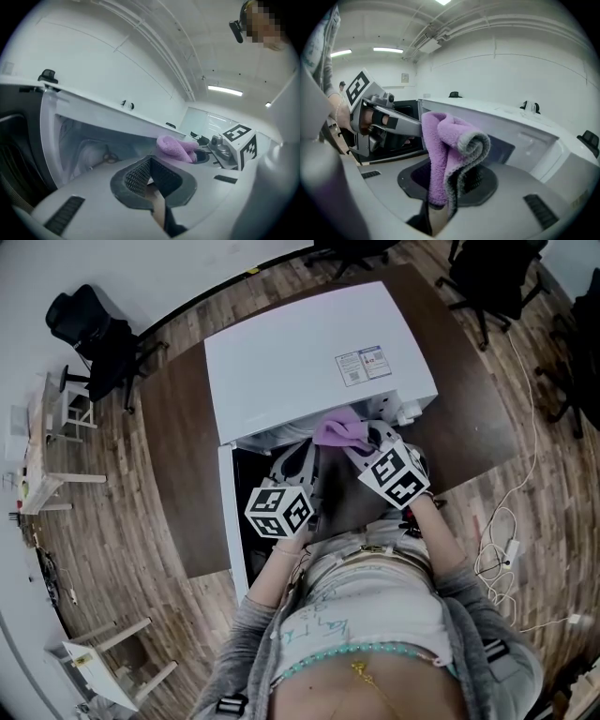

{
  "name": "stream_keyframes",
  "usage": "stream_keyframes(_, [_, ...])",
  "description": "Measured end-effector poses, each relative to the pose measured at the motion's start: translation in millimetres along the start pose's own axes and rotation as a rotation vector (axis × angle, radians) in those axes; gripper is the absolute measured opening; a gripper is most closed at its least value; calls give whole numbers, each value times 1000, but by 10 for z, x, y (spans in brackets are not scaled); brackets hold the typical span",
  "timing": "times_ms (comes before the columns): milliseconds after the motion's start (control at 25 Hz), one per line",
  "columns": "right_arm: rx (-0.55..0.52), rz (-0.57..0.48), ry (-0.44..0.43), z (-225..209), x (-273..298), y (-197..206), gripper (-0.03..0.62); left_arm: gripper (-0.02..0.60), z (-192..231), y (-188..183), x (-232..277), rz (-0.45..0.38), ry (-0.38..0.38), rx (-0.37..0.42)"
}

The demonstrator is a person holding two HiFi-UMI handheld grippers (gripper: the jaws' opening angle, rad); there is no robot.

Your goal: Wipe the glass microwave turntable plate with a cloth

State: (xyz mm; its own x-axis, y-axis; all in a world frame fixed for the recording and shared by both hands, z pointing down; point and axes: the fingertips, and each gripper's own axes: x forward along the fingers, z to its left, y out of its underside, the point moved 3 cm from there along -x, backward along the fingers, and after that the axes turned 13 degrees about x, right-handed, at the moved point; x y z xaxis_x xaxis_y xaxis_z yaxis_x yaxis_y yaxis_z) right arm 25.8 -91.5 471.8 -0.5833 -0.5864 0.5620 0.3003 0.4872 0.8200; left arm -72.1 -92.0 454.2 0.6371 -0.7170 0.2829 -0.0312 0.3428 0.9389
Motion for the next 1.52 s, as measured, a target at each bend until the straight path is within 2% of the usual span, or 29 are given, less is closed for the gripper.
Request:
stream_keyframes(120, [65,-50,-39,23,-49,-81,112,11,-38,-113,-16,-15,-2,84])
stream_keyframes(240, [99,-91,-61,22,-97,-162,112,11,-62,-217,-40,-34,-6,130])
stream_keyframes(440, [108,-144,-83,72,-189,-330,112,11,-108,-393,-94,-70,-10,189])
stream_keyframes(680, [103,-225,-98,125,-337,-611,112,11,-161,-613,-139,-124,-17,208])
stream_keyframes(1120, [127,-329,-97,134,-508,-877,112,11,-306,-969,-221,-194,-56,376])
stream_keyframes(1520, [176,-435,-111,110,-680,-1061,112,11,-316,-1127,-223,-235,-69,371])
